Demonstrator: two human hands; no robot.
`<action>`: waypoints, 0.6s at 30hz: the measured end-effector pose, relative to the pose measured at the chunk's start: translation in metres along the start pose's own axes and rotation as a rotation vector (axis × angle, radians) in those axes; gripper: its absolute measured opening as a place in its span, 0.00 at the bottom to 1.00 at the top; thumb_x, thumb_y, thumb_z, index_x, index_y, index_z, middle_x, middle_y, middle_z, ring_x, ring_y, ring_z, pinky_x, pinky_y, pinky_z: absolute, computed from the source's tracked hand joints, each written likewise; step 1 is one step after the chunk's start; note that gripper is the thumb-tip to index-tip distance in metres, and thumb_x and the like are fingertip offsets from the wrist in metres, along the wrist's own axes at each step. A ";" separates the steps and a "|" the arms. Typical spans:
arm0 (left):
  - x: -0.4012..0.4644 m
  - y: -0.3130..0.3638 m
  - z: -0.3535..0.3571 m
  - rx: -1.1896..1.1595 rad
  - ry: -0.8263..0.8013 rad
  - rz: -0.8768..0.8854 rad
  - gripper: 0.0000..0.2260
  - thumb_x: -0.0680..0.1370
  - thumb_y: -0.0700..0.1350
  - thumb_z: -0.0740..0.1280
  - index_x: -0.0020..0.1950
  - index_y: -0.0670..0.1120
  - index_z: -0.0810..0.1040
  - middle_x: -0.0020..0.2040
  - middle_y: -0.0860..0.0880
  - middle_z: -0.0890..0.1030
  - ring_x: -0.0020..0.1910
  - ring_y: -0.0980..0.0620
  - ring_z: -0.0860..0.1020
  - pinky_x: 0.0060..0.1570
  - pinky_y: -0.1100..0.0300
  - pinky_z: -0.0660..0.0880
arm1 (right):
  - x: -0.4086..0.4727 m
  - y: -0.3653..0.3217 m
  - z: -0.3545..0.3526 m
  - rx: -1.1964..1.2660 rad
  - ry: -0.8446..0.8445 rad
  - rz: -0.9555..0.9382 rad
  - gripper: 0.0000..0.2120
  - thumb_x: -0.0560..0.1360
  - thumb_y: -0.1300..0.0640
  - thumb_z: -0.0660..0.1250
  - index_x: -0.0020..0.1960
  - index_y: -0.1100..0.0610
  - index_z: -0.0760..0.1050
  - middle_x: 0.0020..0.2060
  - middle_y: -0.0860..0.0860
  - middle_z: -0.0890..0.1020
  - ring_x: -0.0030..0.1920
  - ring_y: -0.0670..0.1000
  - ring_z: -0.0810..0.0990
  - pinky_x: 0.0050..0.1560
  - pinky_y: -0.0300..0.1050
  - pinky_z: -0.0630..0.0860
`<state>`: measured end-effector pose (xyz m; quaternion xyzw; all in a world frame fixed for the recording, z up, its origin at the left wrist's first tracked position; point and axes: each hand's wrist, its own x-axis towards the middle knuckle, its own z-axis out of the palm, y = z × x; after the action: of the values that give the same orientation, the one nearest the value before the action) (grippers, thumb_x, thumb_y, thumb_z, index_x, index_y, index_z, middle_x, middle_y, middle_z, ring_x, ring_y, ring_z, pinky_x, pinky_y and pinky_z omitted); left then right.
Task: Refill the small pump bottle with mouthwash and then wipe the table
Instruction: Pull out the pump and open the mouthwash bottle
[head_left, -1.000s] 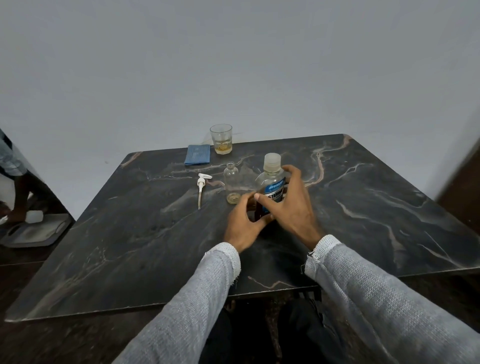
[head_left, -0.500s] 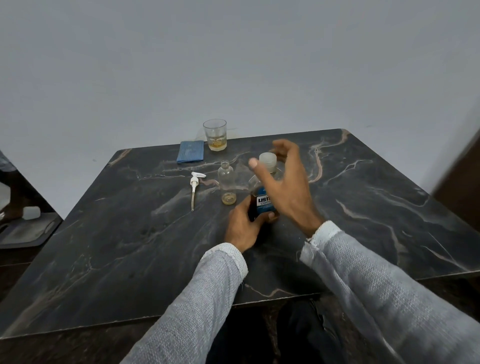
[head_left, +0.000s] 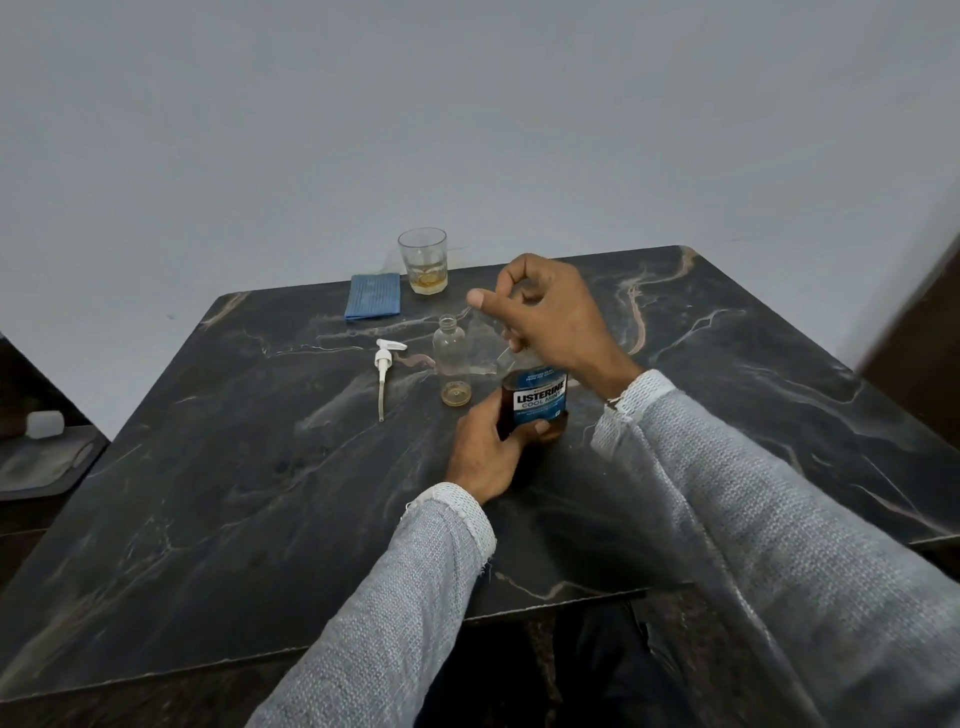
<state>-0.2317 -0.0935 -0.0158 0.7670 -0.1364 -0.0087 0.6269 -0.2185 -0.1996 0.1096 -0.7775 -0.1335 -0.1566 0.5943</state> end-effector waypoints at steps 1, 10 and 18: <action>0.000 0.000 0.000 0.000 -0.013 0.002 0.18 0.74 0.40 0.73 0.63 0.49 0.76 0.59 0.51 0.82 0.60 0.55 0.79 0.65 0.50 0.73 | 0.000 -0.002 -0.005 0.028 -0.071 0.013 0.13 0.72 0.54 0.75 0.42 0.60 0.73 0.26 0.53 0.76 0.25 0.50 0.74 0.29 0.44 0.76; -0.002 0.001 -0.001 0.014 0.000 -0.006 0.21 0.74 0.42 0.73 0.65 0.48 0.75 0.60 0.50 0.81 0.61 0.54 0.78 0.65 0.49 0.73 | -0.004 0.006 -0.008 -0.012 -0.037 0.009 0.16 0.71 0.49 0.75 0.49 0.58 0.75 0.36 0.54 0.82 0.34 0.49 0.81 0.37 0.42 0.78; -0.005 0.001 -0.001 0.001 0.038 0.019 0.14 0.73 0.44 0.74 0.57 0.48 0.78 0.54 0.49 0.84 0.54 0.54 0.82 0.60 0.50 0.76 | -0.013 0.018 0.017 -0.221 0.310 0.015 0.15 0.69 0.40 0.73 0.47 0.48 0.73 0.40 0.44 0.81 0.38 0.42 0.81 0.38 0.40 0.79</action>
<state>-0.2364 -0.0913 -0.0154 0.7661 -0.1317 0.0117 0.6290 -0.2222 -0.1876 0.0844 -0.8056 -0.0166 -0.2839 0.5197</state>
